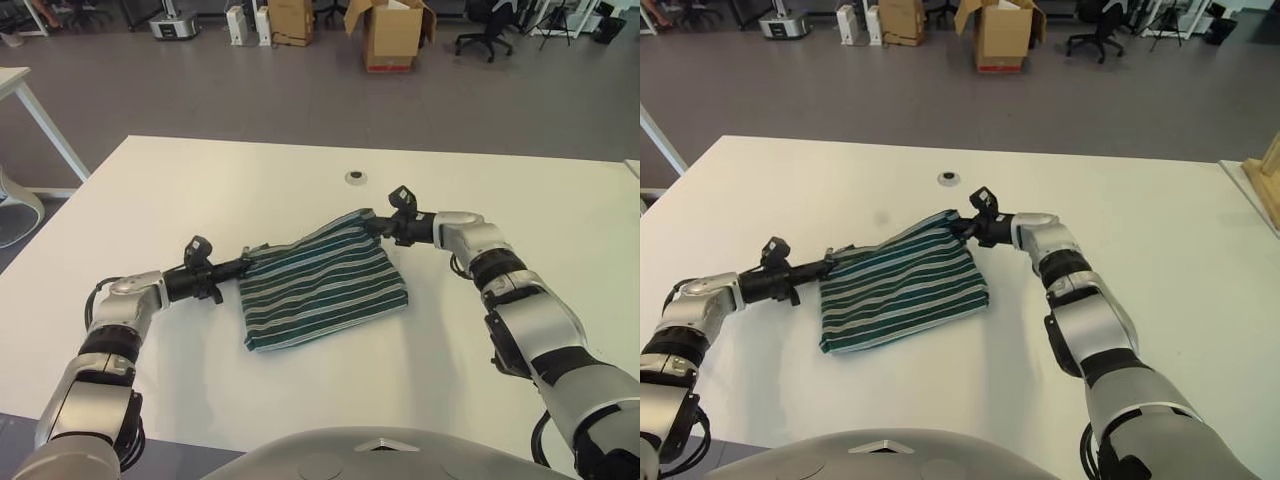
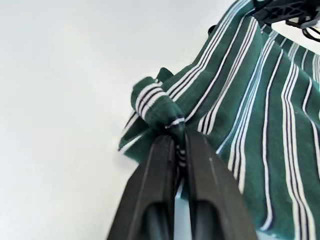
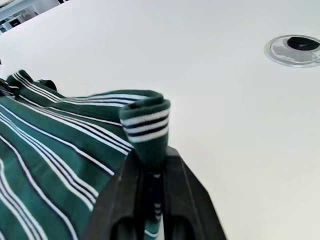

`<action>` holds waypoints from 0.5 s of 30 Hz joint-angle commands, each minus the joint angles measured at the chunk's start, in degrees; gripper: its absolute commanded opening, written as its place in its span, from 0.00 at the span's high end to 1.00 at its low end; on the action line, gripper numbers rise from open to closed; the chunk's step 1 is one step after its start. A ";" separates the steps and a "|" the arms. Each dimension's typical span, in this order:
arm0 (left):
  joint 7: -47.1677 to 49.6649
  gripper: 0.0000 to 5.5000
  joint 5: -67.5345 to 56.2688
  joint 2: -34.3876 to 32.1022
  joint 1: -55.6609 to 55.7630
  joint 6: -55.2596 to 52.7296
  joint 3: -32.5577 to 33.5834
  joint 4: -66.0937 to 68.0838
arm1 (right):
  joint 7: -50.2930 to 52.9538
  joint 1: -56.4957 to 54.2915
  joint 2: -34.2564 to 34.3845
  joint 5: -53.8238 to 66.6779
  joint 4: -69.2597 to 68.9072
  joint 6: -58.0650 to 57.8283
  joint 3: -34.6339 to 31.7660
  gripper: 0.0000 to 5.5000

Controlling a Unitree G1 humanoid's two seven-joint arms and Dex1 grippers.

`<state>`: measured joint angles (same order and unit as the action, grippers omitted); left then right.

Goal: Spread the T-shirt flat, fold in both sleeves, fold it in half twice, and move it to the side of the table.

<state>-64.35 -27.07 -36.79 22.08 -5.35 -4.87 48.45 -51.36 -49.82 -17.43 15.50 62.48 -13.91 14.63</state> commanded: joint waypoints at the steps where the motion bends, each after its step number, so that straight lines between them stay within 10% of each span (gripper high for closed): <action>1: -0.57 0.83 2.59 0.33 -2.04 -0.07 2.51 3.52 | 4.99 -2.90 0.23 -1.13 3.77 4.26 -5.72 0.79; 7: 8.10 0.76 1.09 3.50 -2.91 8.08 11.65 -0.47 | 3.65 2.43 -0.13 1.50 -9.81 3.69 -12.53 0.76; 15: 13.84 0.76 -1.49 5.56 -6.41 6.46 17.27 -20.93 | -1.30 35.68 -1.91 3.15 -59.05 -14.15 2.83 0.76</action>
<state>-50.55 -30.08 -31.10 16.42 1.45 13.49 32.25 -52.04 -19.45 -17.72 18.19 12.35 -23.73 13.55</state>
